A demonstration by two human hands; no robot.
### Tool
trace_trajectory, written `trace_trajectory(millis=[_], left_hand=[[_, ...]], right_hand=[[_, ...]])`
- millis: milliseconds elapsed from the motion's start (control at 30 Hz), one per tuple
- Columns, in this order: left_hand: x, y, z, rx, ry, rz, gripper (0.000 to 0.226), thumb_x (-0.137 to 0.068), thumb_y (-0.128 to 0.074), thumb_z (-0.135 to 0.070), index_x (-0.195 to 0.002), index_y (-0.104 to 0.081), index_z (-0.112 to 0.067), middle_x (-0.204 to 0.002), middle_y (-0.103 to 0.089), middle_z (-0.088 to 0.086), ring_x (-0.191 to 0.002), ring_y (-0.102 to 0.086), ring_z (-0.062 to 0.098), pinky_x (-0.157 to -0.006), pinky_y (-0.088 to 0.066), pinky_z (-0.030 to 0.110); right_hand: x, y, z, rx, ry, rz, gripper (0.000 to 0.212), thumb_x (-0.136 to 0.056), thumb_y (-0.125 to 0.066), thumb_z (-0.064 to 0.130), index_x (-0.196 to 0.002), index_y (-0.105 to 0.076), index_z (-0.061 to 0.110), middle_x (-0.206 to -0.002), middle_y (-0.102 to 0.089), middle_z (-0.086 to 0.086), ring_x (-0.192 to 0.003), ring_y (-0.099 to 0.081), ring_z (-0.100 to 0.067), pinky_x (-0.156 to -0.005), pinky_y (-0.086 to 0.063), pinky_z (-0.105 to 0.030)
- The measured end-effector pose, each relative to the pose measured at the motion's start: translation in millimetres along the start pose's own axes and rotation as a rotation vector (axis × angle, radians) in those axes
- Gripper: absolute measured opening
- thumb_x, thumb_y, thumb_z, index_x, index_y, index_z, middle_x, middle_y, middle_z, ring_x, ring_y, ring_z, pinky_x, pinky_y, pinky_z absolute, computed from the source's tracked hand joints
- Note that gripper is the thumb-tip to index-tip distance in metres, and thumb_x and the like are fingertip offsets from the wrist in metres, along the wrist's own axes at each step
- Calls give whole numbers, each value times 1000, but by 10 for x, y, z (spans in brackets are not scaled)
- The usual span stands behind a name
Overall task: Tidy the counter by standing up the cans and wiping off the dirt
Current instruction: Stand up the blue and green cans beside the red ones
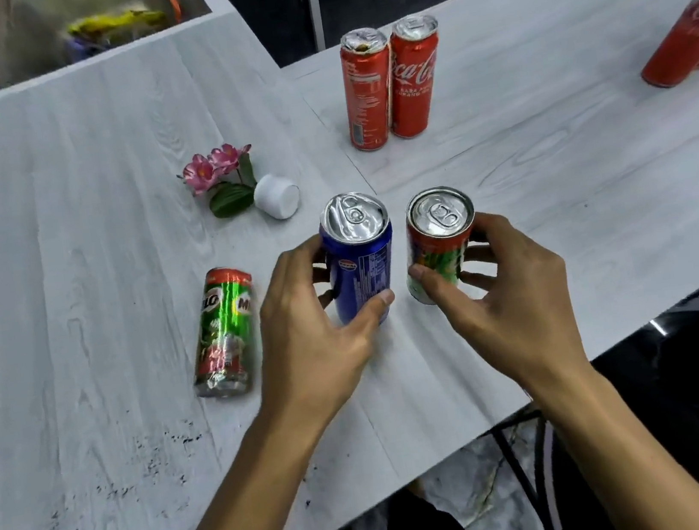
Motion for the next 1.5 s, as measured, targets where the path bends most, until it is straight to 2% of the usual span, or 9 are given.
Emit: trace_trajectory(millis=[100, 267, 400, 500, 633, 867, 1167, 1367, 1500], left_hand=[[-233, -200, -37, 20, 4, 10, 74, -74, -91, -38, -136, -51, -34, -120, -55, -20, -112, -56, -10, -84, -52, 8], [-649, -475, -112, 52, 15, 1, 74, -74, -92, -35, -136, -53, -25, -123, -58, -15, -111, -60, 3, -84, -54, 9], [-957, -610, -185, 63, -3, -29, 73, -75, -91, -35, -136, -53, -23, -123, -57, -15, -112, -60, 4, -85, -53, 8], [-1187, -707, -225, 28, -17, -54, 73, -76, -90, -36, -137, -53, -22, -123, -55, -16, -110, -60, 3, -86, -55, 14], [-1421, -828, -236, 5, -9, -75, 75, -77, -90, -37, -139, -52, -19, -130, -59, -9, -113, -59, 4, -83, -51, 6], [-1528, -975, -210, -11, 13, -113, 75, -78, -89, -33, -141, -52, -14, -133, -60, -2, -115, -58, 6, -90, -46, 1], [-1526, -1088, -134, -14, 53, -134, 74, -79, -89, -29, -141, -52, -12, -133, -59, -2, -117, -56, 6, -86, -41, -5], [-1567, -1143, -104, -27, 63, -130, 76, -80, -89, -28, -144, -50, -12, -136, -58, 0, -118, -54, 5, -86, -39, -6], [-1568, -1181, -102, -39, 55, -129, 75, -80, -89, -26, -143, -50, -10, -135, -58, 2, -118, -53, 5, -86, -39, -6]], right_hand=[[-303, 51, -123, 2, 4, -16, 54, -83, -82, 45, -127, -62, 21, -107, -64, 18, -97, -64, 0, -78, -57, -14], [-824, 81, -253, 23, 13, -45, 56, -83, -82, 44, -128, -63, 17, -112, -70, 9, -96, -66, -6, -77, -60, -22], [-1166, 49, -326, 38, 27, -63, 58, -83, -81, 47, -129, -62, 17, -113, -71, 7, -93, -64, -4, -74, -56, -15], [-1387, 0, -399, 25, 31, -76, 57, -83, -81, 46, -128, -62, 17, -109, -66, 12, -93, -66, -6, -75, -61, -27], [-1612, -72, -516, 21, 39, -77, 58, -83, -80, 47, -128, -61, 16, -113, -71, 4, -96, -68, -9, -78, -62, -33], [-1799, -152, -671, 14, 28, -72, 59, -84, -80, 47, -130, -60, 15, -116, -70, 6, -96, -64, -4, -79, -61, -26], [-1840, -249, -838, 41, 30, -40, 60, -85, -80, 46, -132, -60, 15, -120, -70, 4, -95, -58, 2, -77, -48, -5], [-1867, -306, -910, 38, 22, -27, 61, -85, -78, 48, -133, -59, 16, -120, -70, 5, -96, -59, 1, -79, -53, -14], [-1896, -329, -947, 28, 21, -18, 59, -86, -77, 49, -132, -58, 18, -113, -59, 19, -95, -58, 3, -79, -53, -14]])
Point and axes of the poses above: each hand's wrist, its own x-axis away from the middle knuckle, its own y-axis out of the back of the hand, z = x × y, the point moved 7 cm from there along -x, towards the middle knuckle
